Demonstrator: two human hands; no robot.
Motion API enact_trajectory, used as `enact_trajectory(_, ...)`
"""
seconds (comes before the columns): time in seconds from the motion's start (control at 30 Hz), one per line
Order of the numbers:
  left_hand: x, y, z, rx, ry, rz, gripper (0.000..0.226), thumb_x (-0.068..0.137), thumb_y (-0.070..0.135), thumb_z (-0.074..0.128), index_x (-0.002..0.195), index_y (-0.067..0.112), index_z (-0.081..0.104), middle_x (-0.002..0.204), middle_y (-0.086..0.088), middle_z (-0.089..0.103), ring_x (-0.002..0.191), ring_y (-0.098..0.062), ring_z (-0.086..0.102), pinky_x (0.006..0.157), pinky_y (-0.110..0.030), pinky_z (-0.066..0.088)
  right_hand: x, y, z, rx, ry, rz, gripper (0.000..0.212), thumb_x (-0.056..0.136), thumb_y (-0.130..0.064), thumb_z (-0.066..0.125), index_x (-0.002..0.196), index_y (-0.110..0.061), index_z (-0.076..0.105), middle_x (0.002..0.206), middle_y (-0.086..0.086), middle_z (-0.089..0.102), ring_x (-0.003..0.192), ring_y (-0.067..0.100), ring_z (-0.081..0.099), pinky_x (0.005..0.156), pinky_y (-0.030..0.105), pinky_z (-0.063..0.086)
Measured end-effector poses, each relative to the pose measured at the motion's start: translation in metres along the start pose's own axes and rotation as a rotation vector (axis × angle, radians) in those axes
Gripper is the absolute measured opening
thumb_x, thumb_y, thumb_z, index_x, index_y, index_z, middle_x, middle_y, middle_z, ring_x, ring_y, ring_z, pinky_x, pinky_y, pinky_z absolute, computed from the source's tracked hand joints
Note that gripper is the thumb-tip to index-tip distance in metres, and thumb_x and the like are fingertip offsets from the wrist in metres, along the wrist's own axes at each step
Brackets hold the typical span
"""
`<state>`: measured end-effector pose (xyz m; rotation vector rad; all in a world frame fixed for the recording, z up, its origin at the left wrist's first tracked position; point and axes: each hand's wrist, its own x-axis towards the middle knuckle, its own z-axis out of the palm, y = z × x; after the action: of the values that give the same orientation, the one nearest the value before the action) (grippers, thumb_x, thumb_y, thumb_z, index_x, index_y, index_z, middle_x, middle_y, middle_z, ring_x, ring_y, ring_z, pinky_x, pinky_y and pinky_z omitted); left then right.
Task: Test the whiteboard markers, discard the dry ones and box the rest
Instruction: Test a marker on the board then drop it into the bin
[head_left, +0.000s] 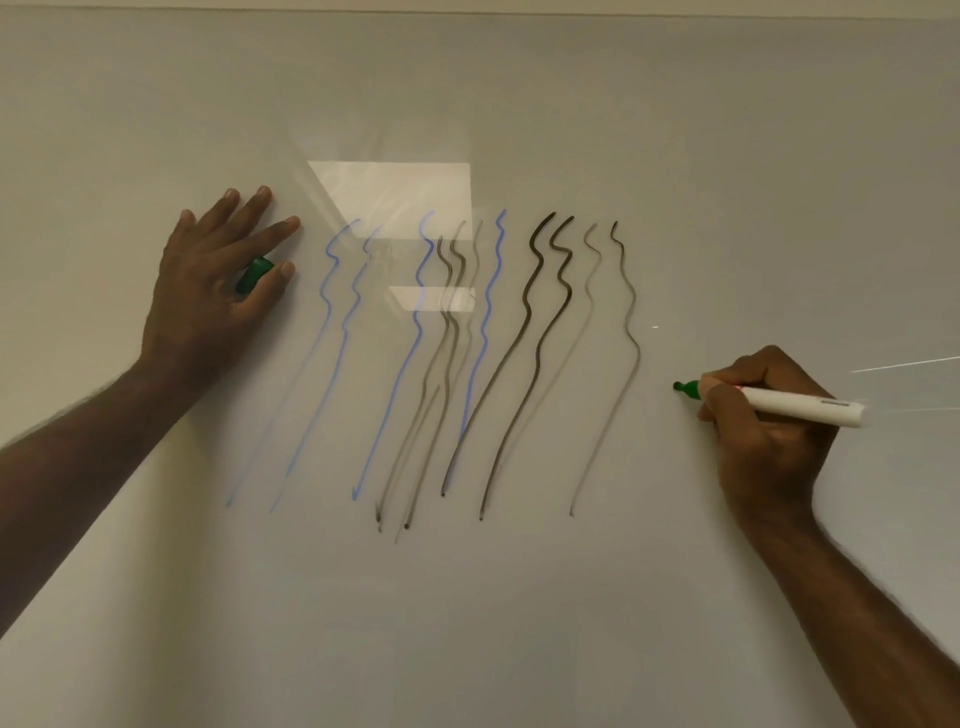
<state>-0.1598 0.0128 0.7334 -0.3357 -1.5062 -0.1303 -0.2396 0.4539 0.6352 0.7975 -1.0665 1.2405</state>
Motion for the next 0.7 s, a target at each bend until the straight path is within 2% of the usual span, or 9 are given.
enact_trajectory(0.1,0.001,-0.002,0.001,-0.005,0.011,0.011,0.047,0.100,0.042,0.047,0.145,0.028,0.053,0.161,0.005,0.036,0.154,-0.014,0.023,0.125,-0.051,0.013,-0.020,0.002,-0.013,0.020,-0.036,0.012,0.022,0.082,-0.001,0.063,0.064,-0.006,0.051,0.061,0.019,0.051,0.057,0.038,0.048,0.054,0.051,0.041)
enact_trajectory(0.17,0.000,-0.003,0.002,0.003,0.008,0.019,0.047,0.100,0.043,0.047,0.145,0.030,0.052,0.161,0.004,0.035,0.154,-0.015,0.023,0.126,-0.050,0.012,-0.039,0.000,-0.020,0.017,-0.113,0.039,0.022,0.079,0.000,0.062,0.062,0.001,0.048,0.060,0.019,0.048,0.056,0.036,0.045,0.053,0.047,0.038)
enact_trajectory(0.23,0.000,-0.004,0.002,0.005,0.006,0.022,0.046,0.101,0.042,0.047,0.145,0.031,0.051,0.161,0.005,0.035,0.154,-0.015,0.023,0.126,-0.047,0.011,-0.060,-0.003,-0.027,0.019,-0.237,0.057,0.021,0.075,0.001,0.062,0.059,0.001,0.050,0.059,0.010,0.049,0.055,0.029,0.046,0.051,0.039,0.036)
enact_trajectory(0.33,0.002,-0.006,0.003,0.005,0.015,0.030,0.045,0.100,0.039,0.050,0.144,0.030,0.052,0.160,0.003,0.036,0.153,-0.017,0.025,0.125,-0.046,0.011,-0.081,-0.007,-0.043,-0.031,-0.518,0.083,0.029,0.072,0.002,0.065,0.060,-0.021,0.053,0.058,-0.007,0.054,0.051,0.012,0.050,0.049,0.023,0.035)
enact_trajectory(0.4,0.001,-0.008,0.005,0.005,0.024,0.035,0.045,0.100,0.039,0.050,0.144,0.029,0.053,0.160,0.002,0.038,0.153,-0.018,0.026,0.124,-0.049,0.013,-0.078,-0.012,-0.051,-0.041,-0.632,0.147,0.032,0.072,0.001,0.065,0.063,-0.028,0.058,0.059,-0.013,0.057,0.052,0.004,0.051,0.050,0.017,0.036)
enact_trajectory(0.47,0.001,-0.011,0.006,0.009,0.029,0.041,0.046,0.099,0.041,0.049,0.143,0.029,0.054,0.160,0.001,0.039,0.152,-0.020,0.027,0.123,-0.052,0.016,-0.060,-0.017,-0.050,0.016,-0.601,0.188,0.023,0.077,0.000,0.066,0.069,-0.022,0.063,0.062,-0.011,0.061,0.053,0.004,0.053,0.050,0.016,0.038)
enact_trajectory(0.53,0.002,-0.012,0.007,0.010,0.027,0.037,0.048,0.099,0.044,0.047,0.143,0.028,0.054,0.160,0.001,0.039,0.152,-0.020,0.027,0.123,-0.052,0.016,-0.031,-0.020,-0.039,0.096,-0.482,0.215,0.010,0.084,-0.001,0.068,0.081,-0.009,0.064,0.061,-0.004,0.061,0.048,0.009,0.051,0.045,0.017,0.038)
enact_trajectory(0.57,0.003,-0.013,0.007,0.008,0.029,0.038,0.049,0.098,0.044,0.046,0.143,0.027,0.055,0.160,0.002,0.039,0.152,-0.020,0.028,0.123,-0.051,0.016,-0.014,-0.021,-0.031,0.111,-0.417,0.207,0.010,0.087,0.001,0.069,0.085,-0.007,0.064,0.059,0.000,0.060,0.045,0.012,0.050,0.040,0.018,0.036)
enact_trajectory(0.7,0.002,-0.014,0.008,0.005,0.038,0.045,0.051,0.098,0.045,0.045,0.143,0.024,0.056,0.160,0.002,0.039,0.152,-0.019,0.028,0.122,-0.050,0.016,0.066,-0.026,0.009,0.145,-0.204,0.084,0.017,0.094,0.001,0.065,0.086,-0.015,0.065,0.069,0.015,0.065,0.046,0.023,0.050,0.036,0.028,0.034)
